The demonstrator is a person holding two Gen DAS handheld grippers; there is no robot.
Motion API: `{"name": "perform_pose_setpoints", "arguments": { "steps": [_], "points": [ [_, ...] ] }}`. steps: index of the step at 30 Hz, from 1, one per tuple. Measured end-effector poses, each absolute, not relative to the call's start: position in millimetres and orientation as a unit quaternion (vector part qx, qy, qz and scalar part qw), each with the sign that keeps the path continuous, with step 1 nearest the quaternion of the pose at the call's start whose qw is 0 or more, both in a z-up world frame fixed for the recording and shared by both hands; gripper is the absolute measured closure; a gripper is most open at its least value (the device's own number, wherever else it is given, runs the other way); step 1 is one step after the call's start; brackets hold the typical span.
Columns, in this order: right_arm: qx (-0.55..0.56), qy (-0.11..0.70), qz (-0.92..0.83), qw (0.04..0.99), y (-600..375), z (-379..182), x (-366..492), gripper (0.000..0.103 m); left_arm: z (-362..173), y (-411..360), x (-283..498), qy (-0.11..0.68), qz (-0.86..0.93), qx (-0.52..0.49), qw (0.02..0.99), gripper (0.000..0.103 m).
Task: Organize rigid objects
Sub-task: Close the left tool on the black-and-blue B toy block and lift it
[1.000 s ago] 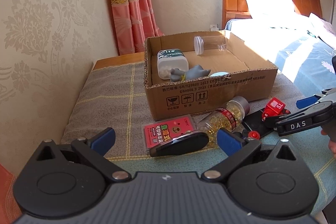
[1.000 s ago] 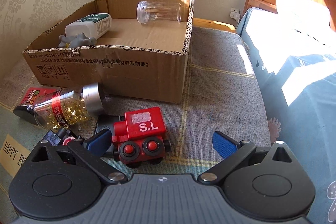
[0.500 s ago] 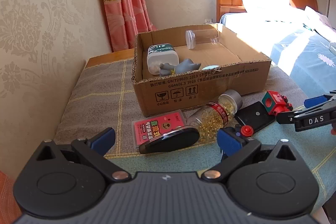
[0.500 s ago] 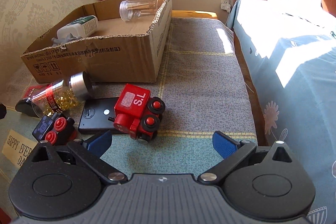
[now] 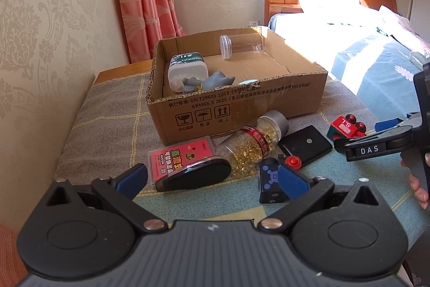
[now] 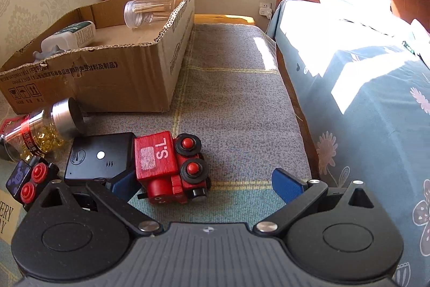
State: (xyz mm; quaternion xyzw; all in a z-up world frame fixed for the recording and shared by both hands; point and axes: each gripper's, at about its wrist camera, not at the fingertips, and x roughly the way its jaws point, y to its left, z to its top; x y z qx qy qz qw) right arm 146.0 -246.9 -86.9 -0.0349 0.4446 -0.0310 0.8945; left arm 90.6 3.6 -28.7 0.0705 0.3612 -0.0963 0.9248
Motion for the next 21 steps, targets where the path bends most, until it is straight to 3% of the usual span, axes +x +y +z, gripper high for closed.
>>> {"name": "perform_pose_setpoints", "arguments": {
  "steps": [10, 11, 14, 21],
  "points": [
    [-0.05, 0.435, -0.003, 0.899, -251, -87, 138, 0.0, -56, -29, 89, 0.38, -0.171, 0.072, 0.906, 0.005],
    [-0.051, 0.434, -0.002, 0.9, -252, -87, 138, 0.0, -60, -31, 90, 0.386, -0.174, 0.071, 0.903, 0.008],
    [-0.054, 0.431, 0.004, 0.901, -253, -87, 134, 0.0, -72, -36, 95, 0.406, -0.178, 0.061, 0.894, 0.035],
    [-0.059, 0.413, 0.02, 0.909, -256, -89, 126, 0.0, -84, -41, 104, 0.408, -0.167, 0.045, 0.896, 0.037]
  ]
}}
